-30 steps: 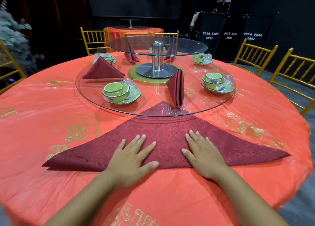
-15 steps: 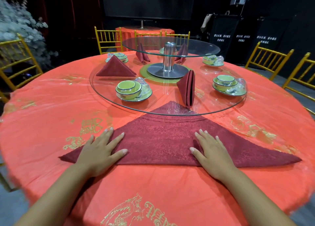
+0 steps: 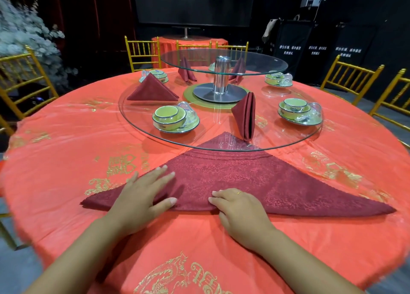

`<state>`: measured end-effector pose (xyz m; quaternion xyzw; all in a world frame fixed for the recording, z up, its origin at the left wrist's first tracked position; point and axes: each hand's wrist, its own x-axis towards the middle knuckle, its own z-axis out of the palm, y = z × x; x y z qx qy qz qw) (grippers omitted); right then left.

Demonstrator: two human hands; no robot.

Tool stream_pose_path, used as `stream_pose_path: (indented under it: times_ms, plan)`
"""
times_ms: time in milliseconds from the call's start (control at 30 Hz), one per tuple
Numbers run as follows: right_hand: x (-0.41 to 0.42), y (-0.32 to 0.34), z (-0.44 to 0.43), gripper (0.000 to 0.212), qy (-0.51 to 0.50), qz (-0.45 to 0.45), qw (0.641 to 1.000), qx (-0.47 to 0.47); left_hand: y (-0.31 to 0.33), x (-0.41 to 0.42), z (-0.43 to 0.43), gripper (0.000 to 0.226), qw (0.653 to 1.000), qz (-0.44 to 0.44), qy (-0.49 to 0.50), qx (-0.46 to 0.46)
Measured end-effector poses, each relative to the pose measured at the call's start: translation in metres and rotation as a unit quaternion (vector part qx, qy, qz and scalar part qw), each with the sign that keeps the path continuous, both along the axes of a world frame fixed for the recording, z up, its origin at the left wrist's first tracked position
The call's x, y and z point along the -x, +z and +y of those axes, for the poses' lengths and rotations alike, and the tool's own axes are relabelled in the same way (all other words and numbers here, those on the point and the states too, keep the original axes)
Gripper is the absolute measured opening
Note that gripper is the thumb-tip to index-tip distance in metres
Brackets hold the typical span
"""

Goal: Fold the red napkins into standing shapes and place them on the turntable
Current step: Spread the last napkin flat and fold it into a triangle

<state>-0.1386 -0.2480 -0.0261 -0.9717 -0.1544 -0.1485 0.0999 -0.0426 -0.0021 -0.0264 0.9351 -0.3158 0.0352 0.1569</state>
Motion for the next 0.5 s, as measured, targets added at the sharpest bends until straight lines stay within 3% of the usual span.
stream_pose_path:
  times_ms: [67,200,300,400,500]
  plan:
    - [-0.001,-0.002,-0.004,0.033,0.007,0.012,0.999,-0.038,0.004,0.012,-0.003,0.073,0.995,0.017,-0.077,0.061]
    - [0.002,-0.002,-0.018,0.034,-0.003,0.051,0.991,-0.121,0.013,0.021,-0.001,0.032,0.983,-0.107,-0.147,0.038]
    - [0.007,0.001,-0.029,0.033,0.018,0.086,0.985,-0.147,0.024,0.015,0.013,0.030,0.989,-0.096,-0.105,0.029]
    - [0.015,0.004,-0.040,0.034,0.053,0.134,0.973,-0.178,0.042,0.002,0.032,0.018,0.996,0.000,-0.001,0.095]
    - [0.023,0.009,-0.048,0.034,0.072,0.177,0.953,-0.235,0.060,-0.012,0.041,0.022,0.986,0.026,0.037,0.161]
